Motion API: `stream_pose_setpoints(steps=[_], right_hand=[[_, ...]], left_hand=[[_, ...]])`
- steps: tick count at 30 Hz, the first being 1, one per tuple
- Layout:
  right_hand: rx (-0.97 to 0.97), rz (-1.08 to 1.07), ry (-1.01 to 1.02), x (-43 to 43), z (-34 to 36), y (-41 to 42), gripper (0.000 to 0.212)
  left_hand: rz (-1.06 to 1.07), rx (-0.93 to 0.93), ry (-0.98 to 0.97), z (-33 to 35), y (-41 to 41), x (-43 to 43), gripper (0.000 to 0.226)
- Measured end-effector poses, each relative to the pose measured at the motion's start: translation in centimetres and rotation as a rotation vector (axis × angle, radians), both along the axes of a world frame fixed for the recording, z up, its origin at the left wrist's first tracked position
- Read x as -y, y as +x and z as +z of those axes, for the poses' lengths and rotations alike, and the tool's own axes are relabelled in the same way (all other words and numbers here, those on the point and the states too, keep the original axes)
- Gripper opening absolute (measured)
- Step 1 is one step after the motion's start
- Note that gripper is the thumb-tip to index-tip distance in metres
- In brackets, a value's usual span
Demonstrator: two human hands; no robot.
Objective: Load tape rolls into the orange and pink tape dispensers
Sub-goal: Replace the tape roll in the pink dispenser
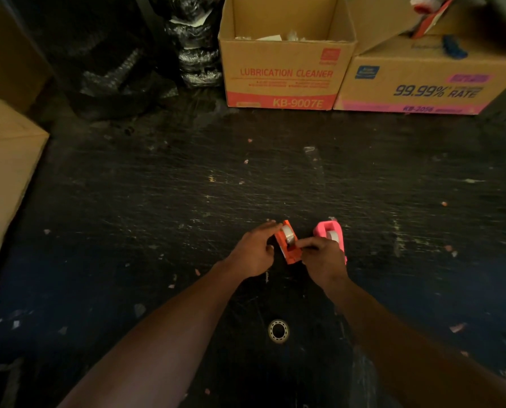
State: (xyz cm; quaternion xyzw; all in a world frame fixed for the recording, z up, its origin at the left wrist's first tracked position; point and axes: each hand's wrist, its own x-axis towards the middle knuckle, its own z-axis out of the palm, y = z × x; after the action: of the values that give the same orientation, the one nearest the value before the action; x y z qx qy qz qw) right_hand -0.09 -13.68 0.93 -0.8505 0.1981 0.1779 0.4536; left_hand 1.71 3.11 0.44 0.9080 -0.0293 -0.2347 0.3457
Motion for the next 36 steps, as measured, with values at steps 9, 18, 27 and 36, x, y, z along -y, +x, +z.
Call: stream_pose_setpoints(steps=[9, 18, 27, 36], right_hand=[[-0.079, -0.050, -0.071, -1.9, -0.2, 0.3, 0.025], [-0.180, -0.280, 0.144, -2.3, 0.2, 0.7, 0.027], [-0.114, -0.166, 0.084, -2.6, 0.3, 0.6, 0.030], [-0.095, -0.235, 0.167, -1.9, 0.1, -0.1, 0.016]], left_hand=[[0.025, 0.034, -0.039, -1.1, -0.9, -0.5, 0.071], [-0.001, 0.057, -0.025, -1.2, -0.6, -0.6, 0.072], [0.001, 0.052, -0.049, -1.0, -0.7, -0.7, 0.071], [0.037, -0.021, -0.059, -0.6, -0.8, -0.3, 0.078]])
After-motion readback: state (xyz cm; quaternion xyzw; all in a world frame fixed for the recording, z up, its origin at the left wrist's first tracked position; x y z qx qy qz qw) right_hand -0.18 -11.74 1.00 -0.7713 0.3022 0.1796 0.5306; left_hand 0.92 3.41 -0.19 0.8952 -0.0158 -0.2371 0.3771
